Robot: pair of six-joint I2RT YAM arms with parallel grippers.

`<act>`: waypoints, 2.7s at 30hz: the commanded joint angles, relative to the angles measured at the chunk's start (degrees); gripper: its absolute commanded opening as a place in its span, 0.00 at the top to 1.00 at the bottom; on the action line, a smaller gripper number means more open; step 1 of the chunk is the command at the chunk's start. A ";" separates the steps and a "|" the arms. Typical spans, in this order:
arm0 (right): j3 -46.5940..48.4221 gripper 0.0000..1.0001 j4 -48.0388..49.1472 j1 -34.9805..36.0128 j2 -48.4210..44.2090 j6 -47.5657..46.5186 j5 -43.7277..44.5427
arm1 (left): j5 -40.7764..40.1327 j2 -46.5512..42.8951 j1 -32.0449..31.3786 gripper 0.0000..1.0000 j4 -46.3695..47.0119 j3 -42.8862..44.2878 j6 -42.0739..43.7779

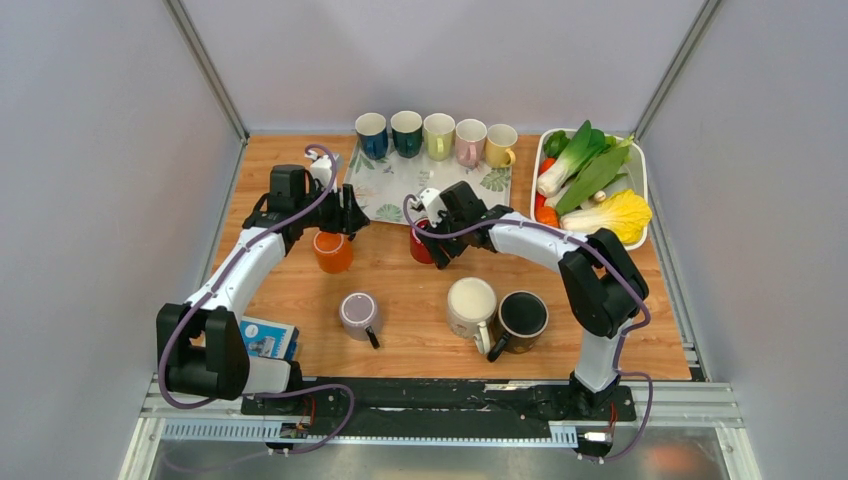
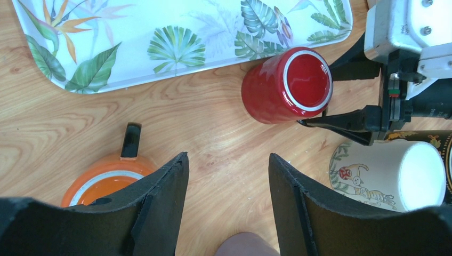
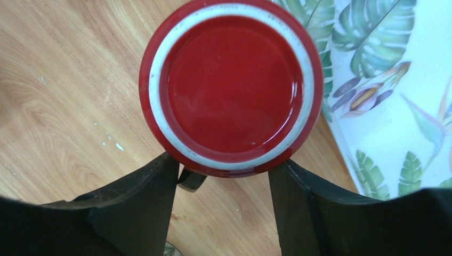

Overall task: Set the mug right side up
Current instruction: Turn over the cup at the center of the board.

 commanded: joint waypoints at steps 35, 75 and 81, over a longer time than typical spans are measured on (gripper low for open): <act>16.84 1.00 -2.75 -19.61 5.82 7.19 -67.06 | -15.50 -16.64 -15.97 0.28 35.42 -21.49 64.80; 8.08 0.35 40.99 -19.89 8.19 43.18 -74.75 | -27.40 1.68 -25.96 1.00 73.76 -22.94 77.64; 13.48 0.01 22.74 -21.53 3.54 16.87 -59.11 | -29.31 -6.72 -25.98 1.00 39.02 -13.92 64.22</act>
